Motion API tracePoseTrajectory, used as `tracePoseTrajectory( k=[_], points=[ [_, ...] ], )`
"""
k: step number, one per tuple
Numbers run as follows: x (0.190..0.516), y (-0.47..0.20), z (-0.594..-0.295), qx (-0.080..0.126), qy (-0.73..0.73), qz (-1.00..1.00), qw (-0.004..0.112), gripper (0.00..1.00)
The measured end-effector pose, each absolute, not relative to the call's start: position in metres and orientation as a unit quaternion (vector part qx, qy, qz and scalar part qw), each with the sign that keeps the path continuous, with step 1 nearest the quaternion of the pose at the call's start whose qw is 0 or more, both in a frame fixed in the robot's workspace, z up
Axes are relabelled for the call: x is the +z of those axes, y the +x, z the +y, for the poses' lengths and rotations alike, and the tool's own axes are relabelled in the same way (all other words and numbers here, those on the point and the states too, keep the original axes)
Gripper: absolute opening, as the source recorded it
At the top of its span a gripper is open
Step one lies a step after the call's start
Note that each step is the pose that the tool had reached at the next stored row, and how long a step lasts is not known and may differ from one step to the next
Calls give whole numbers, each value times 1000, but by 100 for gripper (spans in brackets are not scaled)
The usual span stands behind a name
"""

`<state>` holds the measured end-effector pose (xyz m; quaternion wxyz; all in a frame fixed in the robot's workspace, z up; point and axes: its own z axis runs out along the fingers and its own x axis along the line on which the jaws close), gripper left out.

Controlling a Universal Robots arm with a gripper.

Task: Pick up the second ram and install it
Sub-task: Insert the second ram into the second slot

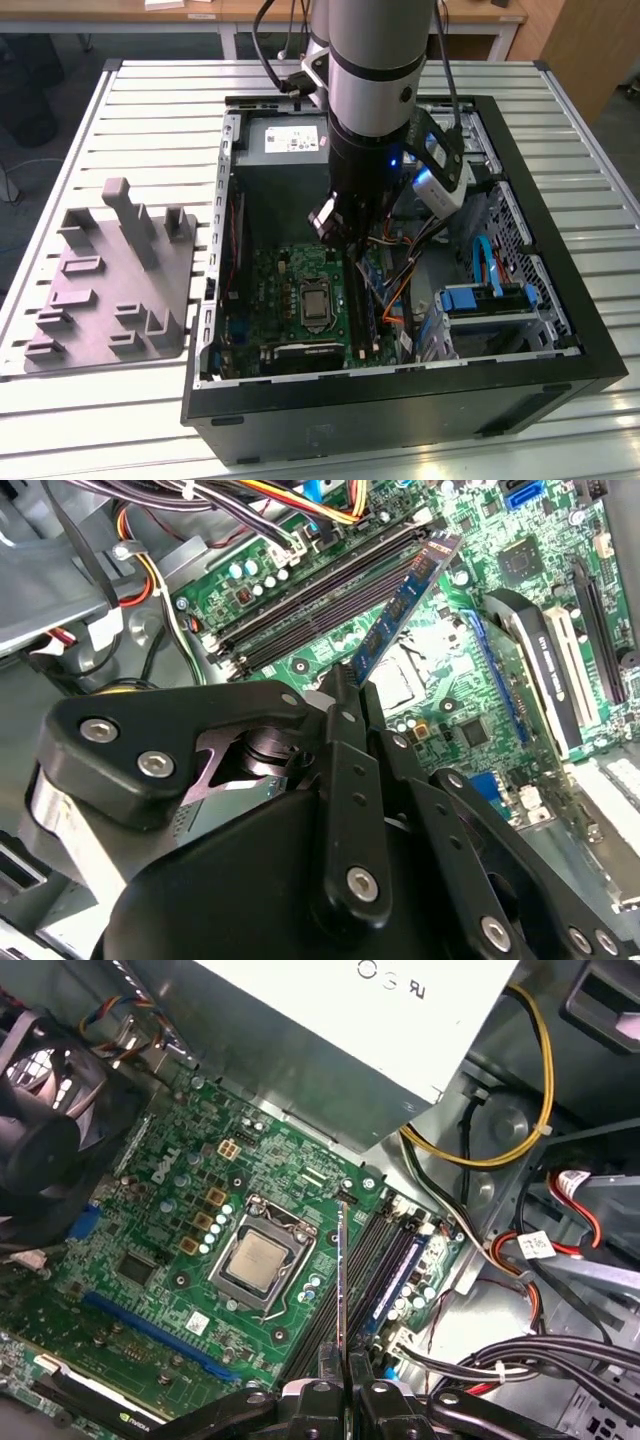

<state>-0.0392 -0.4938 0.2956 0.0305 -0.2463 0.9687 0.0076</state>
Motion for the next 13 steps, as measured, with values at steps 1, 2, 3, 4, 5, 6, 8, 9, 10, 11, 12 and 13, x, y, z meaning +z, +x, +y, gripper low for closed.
tracePoseTrajectory(
  k=[1,2,3,4,5,6,8,9,10,11,12,13],
  points=[
    [296,-39,-494,8,-244,969,31,14],
    [296,-39,-494,7,-241,970,31,14],
    [296,-39,-494,7,-238,971,31,14],
    [296,-39,-494,7,-236,971,31,14],
    [296,-39,-494,7,-233,972,31,14],
    [296,-39,-494,7,-231,972,31,14],
    [295,-39,-494,7,-226,974,31,14],
    [295,-39,-494,7,-223,974,31,14],
    [295,-39,-494,7,-221,975,31,14],
    [295,-39,-494,7,-218,975,31,14],
    [295,-39,-494,7,-215,976,31,14],
    [295,-39,-494,7,-213,977,31,14]
  ],
)
